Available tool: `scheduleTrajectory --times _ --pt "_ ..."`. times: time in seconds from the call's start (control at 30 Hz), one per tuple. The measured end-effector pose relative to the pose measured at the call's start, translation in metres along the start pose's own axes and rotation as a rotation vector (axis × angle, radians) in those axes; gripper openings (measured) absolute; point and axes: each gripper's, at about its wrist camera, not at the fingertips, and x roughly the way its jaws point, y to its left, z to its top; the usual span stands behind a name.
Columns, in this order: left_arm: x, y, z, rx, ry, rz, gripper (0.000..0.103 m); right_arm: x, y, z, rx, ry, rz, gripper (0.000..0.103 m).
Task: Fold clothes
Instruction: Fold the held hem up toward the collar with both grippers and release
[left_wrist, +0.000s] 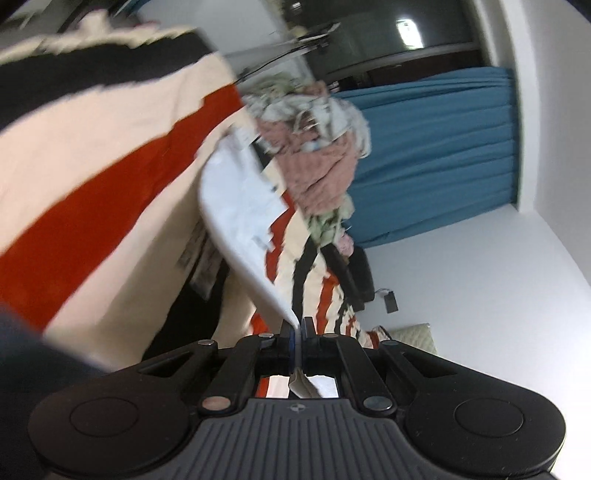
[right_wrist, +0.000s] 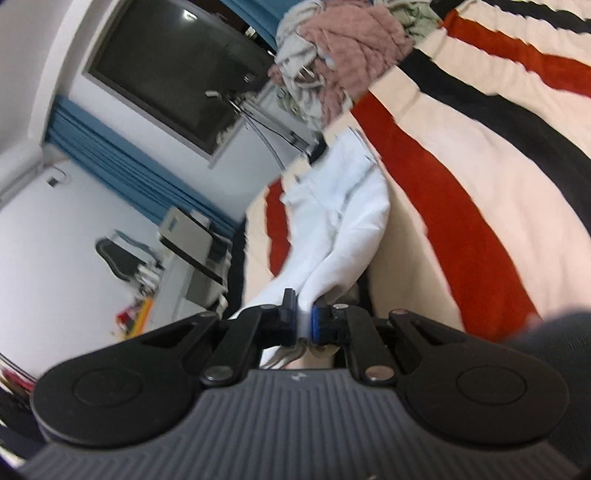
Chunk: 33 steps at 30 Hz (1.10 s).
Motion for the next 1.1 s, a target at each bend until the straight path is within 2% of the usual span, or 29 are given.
scheduleTrajectory --times 0.07,0.17,0.27,0.5,0.6,0.67,0.73,0.83,1.0,1.1 --pt "0.008 0.007 0.006 0.017 0.005 0.018 0.003 0.005 -0.007 -0.006 0.013 0.007 -0.013 0.011" --pt "0.036 0.008 0.034 0.028 0.003 0.060 0.003 0.034 -0.002 0.004 0.031 -0.003 -0.030 0.011" --pt "0.070 -0.002 0.072 0.074 -0.015 0.105 0.003 0.072 0.003 0.031 0.078 -0.026 -0.058 0.011" --pt "0.183 -0.038 0.150 0.279 -0.122 0.241 0.003 0.190 0.007 0.098 0.063 -0.102 -0.161 0.011" --pt "0.225 -0.034 0.171 0.338 -0.141 0.260 0.003 0.223 -0.002 0.109 -0.030 -0.167 -0.150 0.011" --pt "0.247 -0.027 0.183 0.362 -0.126 0.232 0.003 0.244 -0.007 0.117 -0.096 -0.212 -0.141 0.011" --pt "0.271 -0.022 0.188 0.439 -0.135 0.262 0.003 0.265 -0.013 0.121 -0.161 -0.248 -0.147 0.011" --pt "0.304 -0.005 0.192 0.548 -0.180 0.309 0.003 0.302 -0.021 0.126 -0.205 -0.201 -0.201 0.011" --pt "0.346 0.042 0.202 0.555 -0.144 0.374 0.003 0.348 -0.036 0.121 -0.328 -0.129 -0.290 0.012" --pt "0.359 0.057 0.203 0.579 -0.131 0.400 0.004 0.361 -0.039 0.117 -0.356 -0.101 -0.327 0.013"
